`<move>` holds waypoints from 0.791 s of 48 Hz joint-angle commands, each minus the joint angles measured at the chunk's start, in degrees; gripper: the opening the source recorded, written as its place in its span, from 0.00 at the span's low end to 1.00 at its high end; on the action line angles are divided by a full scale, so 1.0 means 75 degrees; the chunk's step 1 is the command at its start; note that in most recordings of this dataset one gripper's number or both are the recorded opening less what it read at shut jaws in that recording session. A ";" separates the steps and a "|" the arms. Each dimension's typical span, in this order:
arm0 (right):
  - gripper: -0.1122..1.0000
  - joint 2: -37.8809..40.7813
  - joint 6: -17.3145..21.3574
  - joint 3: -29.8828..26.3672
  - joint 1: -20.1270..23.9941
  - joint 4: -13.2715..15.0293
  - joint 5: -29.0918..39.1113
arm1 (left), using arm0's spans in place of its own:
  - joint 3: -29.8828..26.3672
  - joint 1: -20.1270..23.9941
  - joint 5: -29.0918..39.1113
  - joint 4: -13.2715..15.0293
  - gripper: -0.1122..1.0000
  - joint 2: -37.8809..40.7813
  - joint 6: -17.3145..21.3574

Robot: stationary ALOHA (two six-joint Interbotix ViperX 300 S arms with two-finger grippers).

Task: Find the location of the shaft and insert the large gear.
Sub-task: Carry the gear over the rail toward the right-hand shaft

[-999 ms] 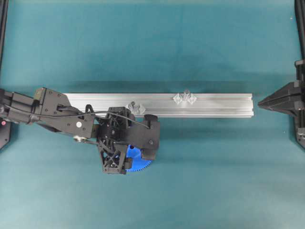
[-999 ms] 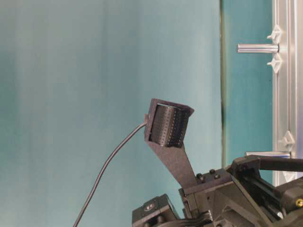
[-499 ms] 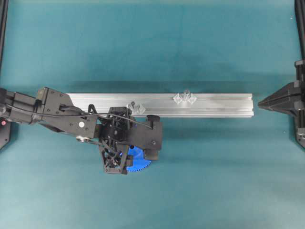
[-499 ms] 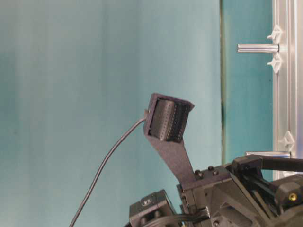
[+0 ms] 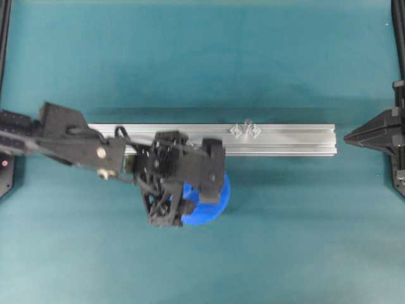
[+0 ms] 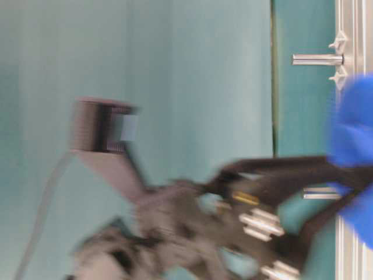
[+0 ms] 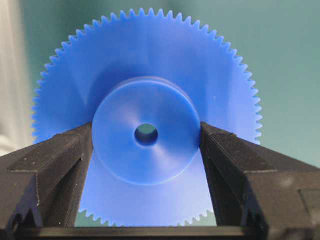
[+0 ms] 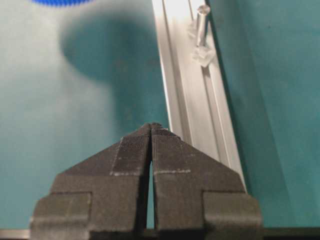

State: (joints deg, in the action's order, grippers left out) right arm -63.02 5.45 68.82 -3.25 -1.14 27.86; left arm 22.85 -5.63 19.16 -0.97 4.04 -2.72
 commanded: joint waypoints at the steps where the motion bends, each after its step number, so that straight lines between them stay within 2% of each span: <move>1: 0.11 0.0000 0.0117 -0.0047 -0.0012 -0.0012 -0.0047 | -0.0340 0.0293 -0.0117 -0.0023 0.74 -0.0516 0.0035; 18: 0.11 -0.0070 0.0164 0.0059 -0.0012 -0.0012 -0.0082 | -0.0633 0.0949 -0.0961 -0.0035 0.74 -0.0281 0.1406; 29: 0.11 -0.0117 0.0164 0.0059 -0.0047 0.0023 -0.0082 | -0.1125 0.1207 -0.1758 -0.0023 0.74 0.0422 0.1512; 38: 0.11 -0.0281 0.0164 0.0070 -0.0152 0.0023 -0.0094 | -0.1371 0.1289 -0.1840 -0.0035 0.74 0.0914 0.1535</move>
State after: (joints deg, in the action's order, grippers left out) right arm -65.13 6.24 69.87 -3.96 -1.05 27.69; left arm 14.94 3.78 6.33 -1.05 11.07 8.61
